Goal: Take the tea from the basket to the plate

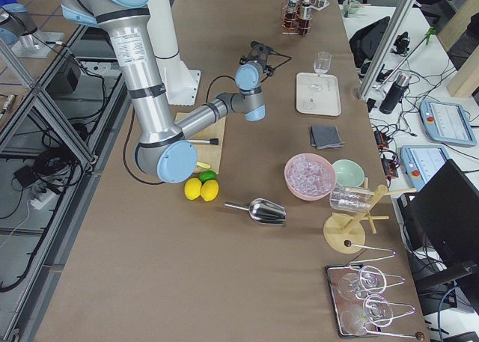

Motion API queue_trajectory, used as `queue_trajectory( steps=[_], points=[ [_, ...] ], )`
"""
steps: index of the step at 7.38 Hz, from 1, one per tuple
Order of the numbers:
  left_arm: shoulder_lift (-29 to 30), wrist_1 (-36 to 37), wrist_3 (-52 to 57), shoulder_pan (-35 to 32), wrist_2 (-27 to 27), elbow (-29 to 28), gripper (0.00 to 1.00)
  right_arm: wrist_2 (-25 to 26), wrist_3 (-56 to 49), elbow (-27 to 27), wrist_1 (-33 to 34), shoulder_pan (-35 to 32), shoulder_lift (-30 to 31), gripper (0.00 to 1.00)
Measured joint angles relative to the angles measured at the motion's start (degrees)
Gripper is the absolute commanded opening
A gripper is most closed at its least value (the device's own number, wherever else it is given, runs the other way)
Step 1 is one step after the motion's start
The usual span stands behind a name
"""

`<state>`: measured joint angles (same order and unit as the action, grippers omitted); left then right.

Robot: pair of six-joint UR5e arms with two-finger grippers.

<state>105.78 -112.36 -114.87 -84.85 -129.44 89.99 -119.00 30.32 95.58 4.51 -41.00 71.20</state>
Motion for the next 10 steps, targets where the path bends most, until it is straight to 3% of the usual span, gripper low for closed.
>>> queue_trajectory(
  steps=[1,2,3,8,10],
  points=[
    [0.1,-0.2,-1.6,0.8,0.2,-0.3,0.82,-0.2,0.0,0.1,0.0,0.0,0.3,1.00],
    [0.1,-0.3,-2.3,1.6,0.3,-0.5,0.28,-0.2,0.0,0.2,0.0,0.0,0.5,1.00],
    [0.1,-0.3,-2.5,2.0,0.3,-0.4,0.00,-0.1,0.0,0.2,0.0,0.0,0.6,1.00],
    [0.2,-0.1,-0.6,1.8,0.7,0.1,0.00,-0.4,-0.5,0.1,-0.5,-0.1,1.4,1.00],
    [0.4,1.2,-0.8,1.9,3.2,4.3,0.00,0.0,-0.7,0.4,-0.6,-0.2,1.4,1.00]
  ],
)
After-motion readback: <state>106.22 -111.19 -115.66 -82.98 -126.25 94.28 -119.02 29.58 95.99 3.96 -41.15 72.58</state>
